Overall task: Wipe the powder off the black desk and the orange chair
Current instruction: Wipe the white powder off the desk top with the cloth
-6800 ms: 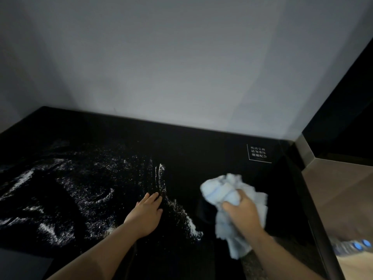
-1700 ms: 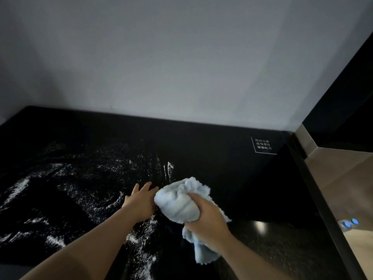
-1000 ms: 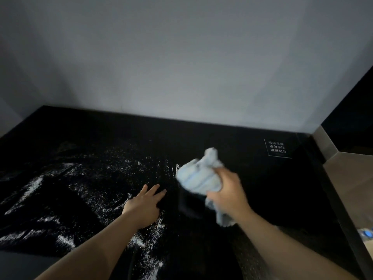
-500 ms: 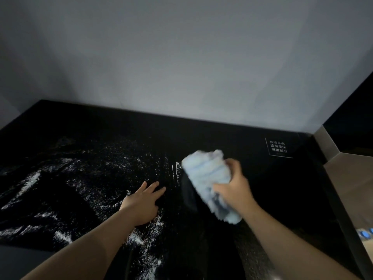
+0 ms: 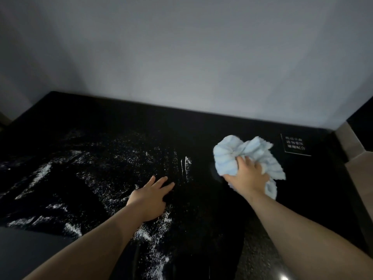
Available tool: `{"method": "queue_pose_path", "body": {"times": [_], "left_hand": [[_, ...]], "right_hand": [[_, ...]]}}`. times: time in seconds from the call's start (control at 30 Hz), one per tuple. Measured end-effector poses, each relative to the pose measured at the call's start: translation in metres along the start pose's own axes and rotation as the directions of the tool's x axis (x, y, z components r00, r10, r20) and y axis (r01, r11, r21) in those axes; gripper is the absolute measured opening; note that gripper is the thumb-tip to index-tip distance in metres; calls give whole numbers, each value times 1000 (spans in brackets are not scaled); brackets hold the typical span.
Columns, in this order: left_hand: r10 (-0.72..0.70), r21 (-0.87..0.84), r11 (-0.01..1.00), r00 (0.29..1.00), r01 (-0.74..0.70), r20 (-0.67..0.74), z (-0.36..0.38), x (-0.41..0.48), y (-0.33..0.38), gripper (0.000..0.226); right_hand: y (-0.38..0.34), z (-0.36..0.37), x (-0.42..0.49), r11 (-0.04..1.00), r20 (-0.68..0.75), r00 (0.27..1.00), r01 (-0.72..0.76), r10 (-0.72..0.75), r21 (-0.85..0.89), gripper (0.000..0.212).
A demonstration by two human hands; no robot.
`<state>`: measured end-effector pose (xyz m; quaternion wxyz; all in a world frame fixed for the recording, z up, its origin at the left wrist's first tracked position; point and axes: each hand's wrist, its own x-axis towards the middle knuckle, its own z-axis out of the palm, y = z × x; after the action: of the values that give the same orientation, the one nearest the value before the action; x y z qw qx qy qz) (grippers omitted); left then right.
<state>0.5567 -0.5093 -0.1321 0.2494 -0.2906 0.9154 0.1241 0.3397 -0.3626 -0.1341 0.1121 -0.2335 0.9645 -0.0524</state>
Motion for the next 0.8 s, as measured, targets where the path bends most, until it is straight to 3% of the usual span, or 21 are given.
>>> {"method": "queue_pose_path", "body": {"times": [0.07, 0.13, 0.2, 0.27, 0.3, 0.33, 0.4, 0.47, 0.57, 0.63, 0.7, 0.8], "left_hand": [[2, 0, 1000, 1000, -2, -8, 1, 1, 0, 64], [-4, 0, 1000, 1000, 4, -10, 2, 1, 0, 62], [0, -13, 1000, 1000, 0, -14, 3, 0, 0, 61], [9, -23, 1000, 1000, -9, -15, 4, -1, 0, 64], [11, -36, 999, 1000, -11, -16, 7, -1, -1, 65], [13, -63, 998, 1000, -14, -20, 9, -3, -1, 64], [30, -138, 990, 999, -33, -27, 14, -7, -2, 61], [38, -198, 979, 998, -48, -54, 19, -13, -2, 57], [10, -251, 967, 989, -48, -151, 25, -23, -7, 53], [-19, -271, 962, 973, -45, -231, 28, -31, -12, 53], [-51, -293, 955, 957, -37, -286, 31, -40, -18, 56], [-60, -302, 952, 940, -47, -335, 36, -54, -27, 58]], "right_hand": [[-14, 6, -28, 986, -73, 984, 164, -160, 40, 34], [-25, 15, -63, 882, -58, 911, 411, -409, 231, 29], [-31, 14, -87, 750, 24, 863, 425, -505, 507, 31], [-24, 7, -81, 710, -173, 916, 390, -361, 587, 20], [-16, 1, -72, 787, -296, 920, 377, -257, 489, 17], [-3, -4, -62, 892, -323, 928, 299, -187, 340, 23], [26, -6, -52, 996, -54, 998, 32, -28, 81, 54], [39, 3, -61, 997, 122, 989, -80, 80, -8, 76], [16, 25, -98, 998, 163, 986, 23, -32, 57, 82], [-12, 38, -130, 977, 163, 965, 197, -207, 78, 71], [-39, 45, -156, 925, 165, 926, 296, -339, 240, 49], [-52, 31, -172, 797, 67, 968, 157, -240, 584, 23]]}}
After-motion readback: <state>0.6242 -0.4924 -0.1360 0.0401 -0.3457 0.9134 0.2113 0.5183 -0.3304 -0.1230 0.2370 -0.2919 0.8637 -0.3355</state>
